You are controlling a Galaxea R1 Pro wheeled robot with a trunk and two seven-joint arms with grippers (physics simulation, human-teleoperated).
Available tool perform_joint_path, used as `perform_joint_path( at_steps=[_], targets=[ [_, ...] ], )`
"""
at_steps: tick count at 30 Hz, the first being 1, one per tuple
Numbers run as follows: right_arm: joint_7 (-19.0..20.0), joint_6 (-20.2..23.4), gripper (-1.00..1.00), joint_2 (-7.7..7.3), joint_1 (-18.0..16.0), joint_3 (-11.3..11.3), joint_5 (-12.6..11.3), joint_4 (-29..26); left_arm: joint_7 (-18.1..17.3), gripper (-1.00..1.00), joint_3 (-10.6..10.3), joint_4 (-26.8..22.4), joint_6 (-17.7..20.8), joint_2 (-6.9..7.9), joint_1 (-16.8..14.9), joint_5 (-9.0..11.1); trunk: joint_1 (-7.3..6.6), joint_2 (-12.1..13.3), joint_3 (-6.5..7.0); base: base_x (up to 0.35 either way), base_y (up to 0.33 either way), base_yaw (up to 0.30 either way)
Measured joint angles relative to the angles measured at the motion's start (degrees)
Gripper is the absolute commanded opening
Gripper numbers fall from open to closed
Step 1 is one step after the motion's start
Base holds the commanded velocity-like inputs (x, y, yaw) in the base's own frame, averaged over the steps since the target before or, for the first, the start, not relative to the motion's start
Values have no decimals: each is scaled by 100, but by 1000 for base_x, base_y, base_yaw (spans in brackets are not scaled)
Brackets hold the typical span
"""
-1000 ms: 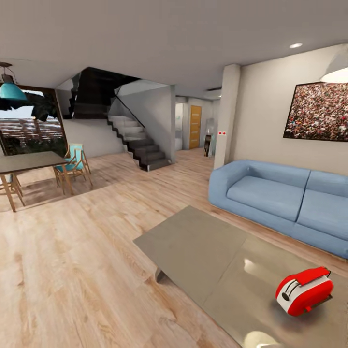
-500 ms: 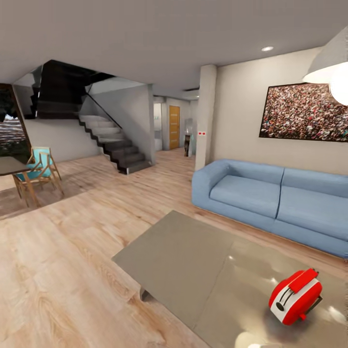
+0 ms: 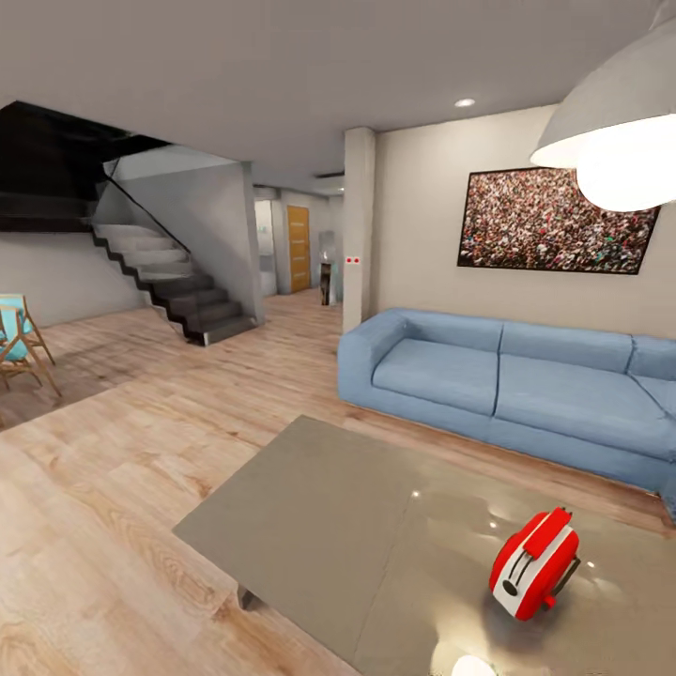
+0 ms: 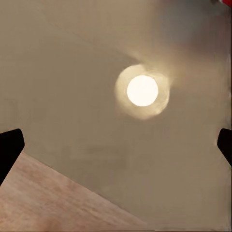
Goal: Turn on the radio receiver that's on the table in the living room.
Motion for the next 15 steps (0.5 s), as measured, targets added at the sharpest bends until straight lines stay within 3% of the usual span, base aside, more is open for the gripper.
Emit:
perform_joint_path(
  at_steps=[10,15],
  targets=[
    [-25,2,100,-1,-1,-3,3,0,0,100,19,0,-34,9,2,0,0,0,21,0,0,-275],
    [-25,3,100,-1,-1,-1,-1,0,0,100,285,0,-33,9,1,0,0,0,31,46,124,-275]
  ],
)
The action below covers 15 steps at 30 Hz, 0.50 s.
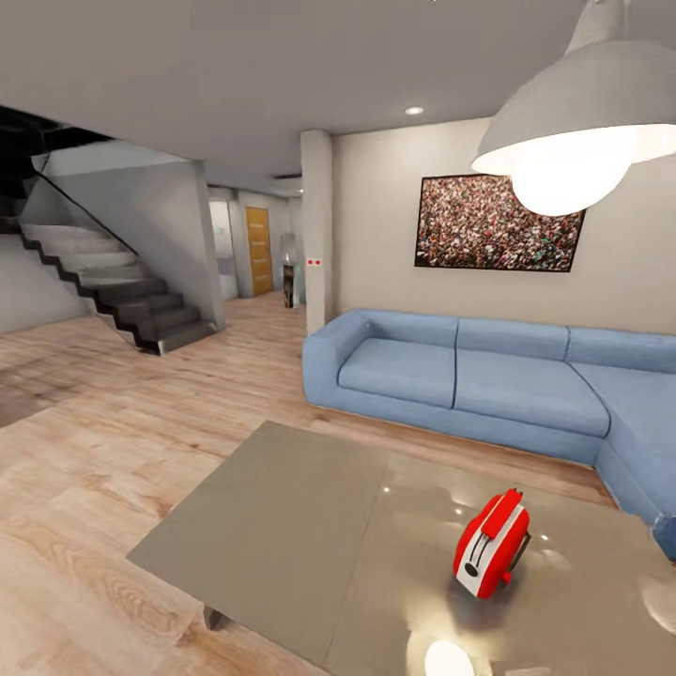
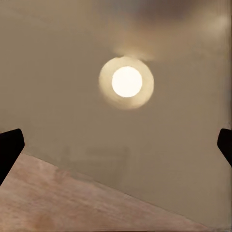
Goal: Turn on the radio receiver that's on the table in the living room.
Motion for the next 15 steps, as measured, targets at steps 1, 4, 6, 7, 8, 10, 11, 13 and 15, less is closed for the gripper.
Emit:
perform_joint_path(
  at_steps=[1,4,6,7,8,10,11,13,15],
  targets=[
    [0,0,100,1,1,0,0,0,0,100,20,0,0,0,0,0,0,0,2,82,219,-275],
    [-1,-1,100,2,3,0,-1,0,0,100,73,0,0,0,1,-3,0,0,8,90,240,-275],
    [-1,1,100,1,1,0,0,0,0,100,82,0,0,0,0,-5,0,0,13,93,251,-275],
    [-1,0,100,2,2,0,0,0,0,100,84,0,2,0,1,-5,0,0,15,73,254,-275],
    [-1,0,100,3,-1,0,3,0,0,100,87,0,3,0,1,-6,0,0,17,47,255,-275],
    [-1,0,100,0,-2,0,4,0,0,100,87,0,6,0,2,-8,0,0,21,22,208,-275],
    [-1,1,100,-1,-1,0,5,0,0,100,87,0,5,0,2,-8,0,0,23,12,170,-275],
    [-1,-2,100,1,-1,0,3,0,0,100,91,0,5,0,2,-6,0,0,27,6,164,-275],
    [-1,-2,100,4,1,0,1,0,0,100,93,0,6,0,2,-7,0,0,32,2,192,-275]
  ],
)
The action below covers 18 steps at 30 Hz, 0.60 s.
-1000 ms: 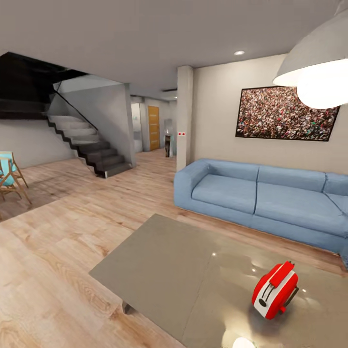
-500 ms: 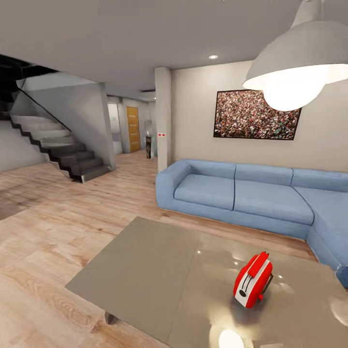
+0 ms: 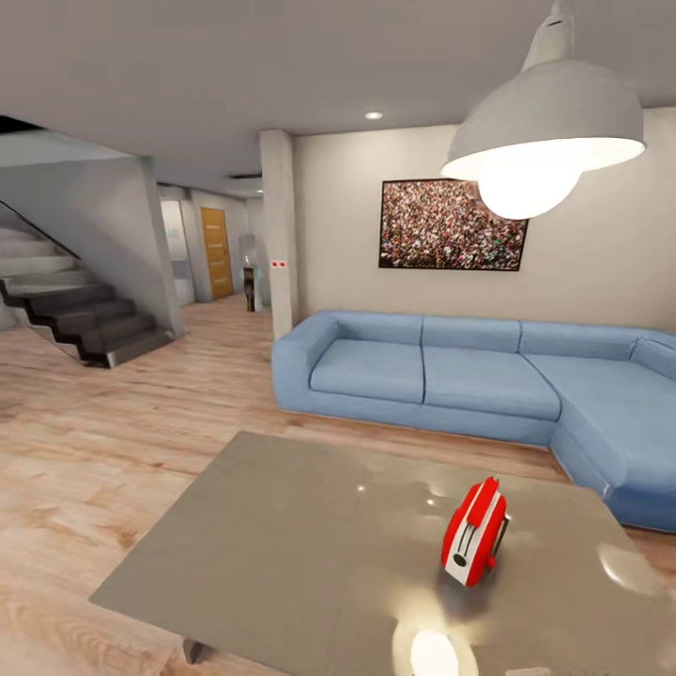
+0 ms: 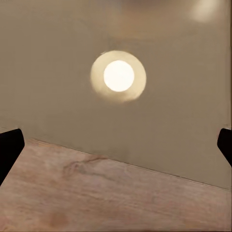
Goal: Turn on the radio receiver that's on the table in the living room.
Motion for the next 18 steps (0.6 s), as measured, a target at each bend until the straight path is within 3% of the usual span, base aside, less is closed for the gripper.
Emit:
perform_joint_path(
  at_steps=[9,18],
  targets=[
    [0,3,100,-6,-2,-6,5,0,0,100,3,0,-6,0,0,-1,0,0,19,120,213,-275],
    [-8,4,100,-2,-3,-3,6,0,0,100,3,0,-6,-3,-1,-1,0,0,37,41,35,-275]
  ],
)
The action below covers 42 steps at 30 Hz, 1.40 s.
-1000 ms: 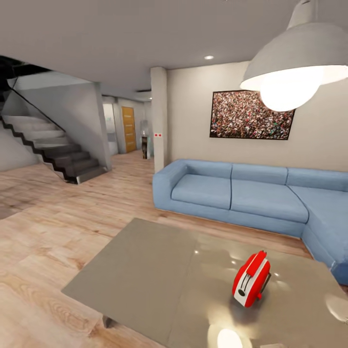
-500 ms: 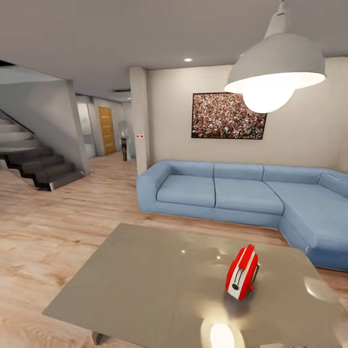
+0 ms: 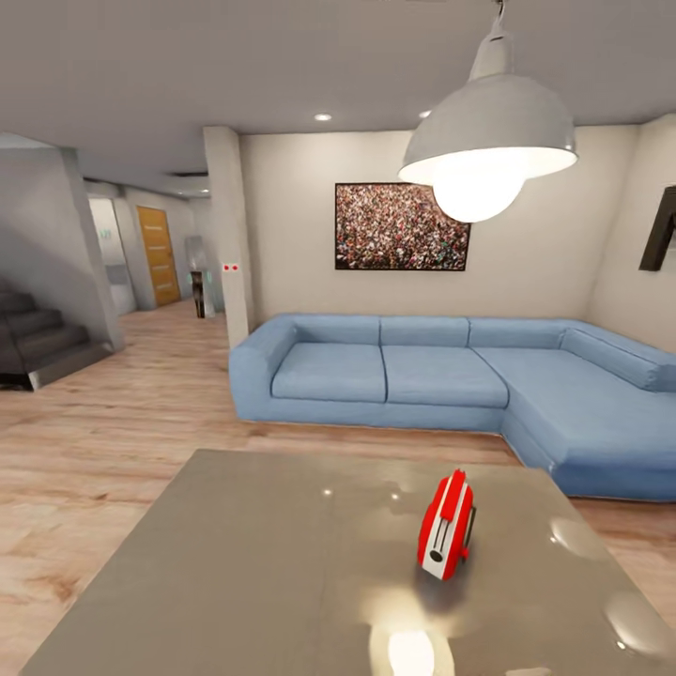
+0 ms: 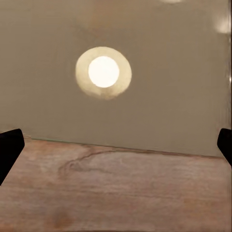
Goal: Turn on the radio receiver that's on the table in the living room.
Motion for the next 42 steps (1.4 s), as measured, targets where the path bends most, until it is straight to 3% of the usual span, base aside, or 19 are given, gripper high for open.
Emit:
perform_joint_path(
  at_steps=[11,19,23,26,28,31,35,38,42],
  targets=[
    [0,0,100,-1,0,-6,2,0,-11,100,-47,-21,-24,-46,0,-15,0,0,23,0,0,-275],
    [-2,-6,100,0,-2,-8,28,-6,-9,100,-33,-11,-931,-73,0,-41,0,0,39,0,0,-239],
    [-1,-4,100,2,-3,-15,51,-50,-9,100,-42,-6,-1003,-72,-1,-38,0,0,40,0,0,-58],
    [15,21,100,35,-16,-20,52,-293,-9,100,-49,-38,-1020,-70,-2,-25,0,0,41,0,0,-17],
    [29,118,100,134,-27,-13,41,-869,-9,100,-52,-60,-1026,-68,-2,-20,0,0,42,0,0,-4],
    [6,802,100,438,-83,193,82,-1961,-9,100,-53,-64,-1030,-50,0,-18,0,0,42,0,0,0],
    [24,1800,100,509,-172,807,144,-3157,-9,100,-53,-49,-1036,-42,1,-25,0,0,41,0,0,0],
    [35,2939,100,528,-210,1276,136,-4180,-9,100,-53,-45,-1037,-41,1,-26,0,0,41,0,0,0],
    [43,3760,100,588,-275,1439,96,-4949,-9,100,-53,-44,-1037,-41,1,-26,0,0,41,0,0,0]
  ],
)
